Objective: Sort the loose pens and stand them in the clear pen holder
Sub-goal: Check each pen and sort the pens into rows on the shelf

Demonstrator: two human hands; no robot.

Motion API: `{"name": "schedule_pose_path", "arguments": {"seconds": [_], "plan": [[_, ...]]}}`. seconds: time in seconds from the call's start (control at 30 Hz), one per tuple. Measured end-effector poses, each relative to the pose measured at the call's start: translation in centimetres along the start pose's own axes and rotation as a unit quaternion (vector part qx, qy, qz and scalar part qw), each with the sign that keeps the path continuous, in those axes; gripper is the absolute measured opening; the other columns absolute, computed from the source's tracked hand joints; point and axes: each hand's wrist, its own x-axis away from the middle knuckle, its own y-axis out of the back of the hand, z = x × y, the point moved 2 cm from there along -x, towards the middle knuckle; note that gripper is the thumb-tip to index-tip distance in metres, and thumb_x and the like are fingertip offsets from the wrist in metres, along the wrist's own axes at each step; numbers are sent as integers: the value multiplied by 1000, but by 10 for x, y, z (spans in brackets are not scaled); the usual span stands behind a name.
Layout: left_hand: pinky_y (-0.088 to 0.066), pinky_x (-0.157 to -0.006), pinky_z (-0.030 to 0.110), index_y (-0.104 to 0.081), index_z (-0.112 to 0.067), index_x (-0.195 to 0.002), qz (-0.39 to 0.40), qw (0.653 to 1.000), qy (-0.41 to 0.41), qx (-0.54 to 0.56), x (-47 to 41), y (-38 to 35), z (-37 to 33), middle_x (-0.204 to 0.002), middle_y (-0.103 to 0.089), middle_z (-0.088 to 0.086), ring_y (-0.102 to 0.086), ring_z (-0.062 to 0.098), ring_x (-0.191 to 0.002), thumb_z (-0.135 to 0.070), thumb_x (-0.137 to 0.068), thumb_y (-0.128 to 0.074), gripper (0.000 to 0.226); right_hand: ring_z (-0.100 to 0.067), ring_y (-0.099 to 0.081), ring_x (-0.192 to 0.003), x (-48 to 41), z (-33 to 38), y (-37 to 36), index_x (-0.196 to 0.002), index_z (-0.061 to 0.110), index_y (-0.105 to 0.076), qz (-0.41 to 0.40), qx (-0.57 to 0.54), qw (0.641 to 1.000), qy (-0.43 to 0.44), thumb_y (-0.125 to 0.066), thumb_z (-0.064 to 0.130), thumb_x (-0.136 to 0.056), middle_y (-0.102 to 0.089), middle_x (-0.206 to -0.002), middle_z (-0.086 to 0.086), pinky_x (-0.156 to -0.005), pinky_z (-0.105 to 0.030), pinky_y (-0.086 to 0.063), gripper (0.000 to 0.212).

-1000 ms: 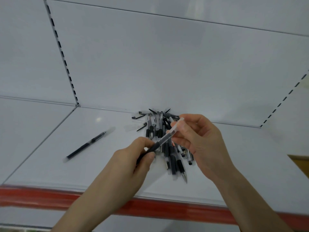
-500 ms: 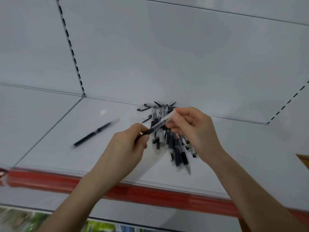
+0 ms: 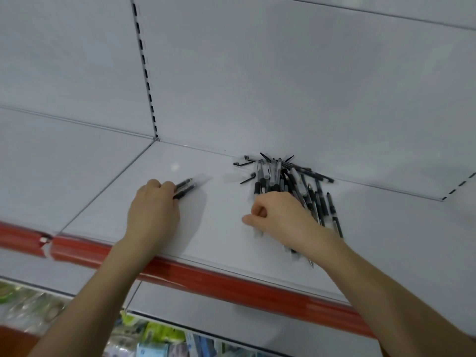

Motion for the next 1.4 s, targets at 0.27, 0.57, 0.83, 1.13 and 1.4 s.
{"name": "schedule_pose_path", "arguments": {"seconds": [0.27,0.57,0.83,1.13,1.4], "plan": [[-36,-77,34,-62,0,-109,-15,996,-58,74,3,0,-24,-96,-55,20,-52,36,-94,-12,-88,-54,25,-34,-50,-69,6,5,-5,-70,2,-51,2,48,999,-5,-49,11,-82,-52,-64,-11,-58,-33,-43,16],[-36,-67,22,-66,-4,-92,63,973,-129,181,-25,-11,-96,-90,-67,9,-54,19,-79,-13,-89,-50,18,-12,-59,-66,41,-61,33,-88,15,-59,-150,-344,914,-151,-57,13,-89,-64,-75,-2,-64,-25,-52,3],[-47,-76,33,-67,-6,-86,97,951,-265,126,-32,-20,-134,-85,-64,7,-57,24,-83,-17,-89,-54,17,-16,-69,-62,75,-85,31,-95,8,-51,-159,-433,861,-217,-47,14,-95,-67,-83,-10,-59,-24,-54,8],[-40,-67,27,-61,-17,-77,147,928,-326,106,4,-21,-140,-74,-50,-8,-50,14,-76,-45,-80,-62,28,-17,-70,-66,76,-90,27,-97,14,-52,-147,-406,875,-220,-47,18,-95,-68,-88,-9,-57,-22,-51,6],[-36,-67,26,-53,-18,-89,184,940,-287,2,17,-25,-143,-87,-45,-6,-46,14,-78,-61,-72,-61,47,-13,-69,-63,70,-88,23,-94,19,-52,-141,-402,880,-210,-47,18,-95,-68,-85,-6,-58,-20,-51,4]]}}
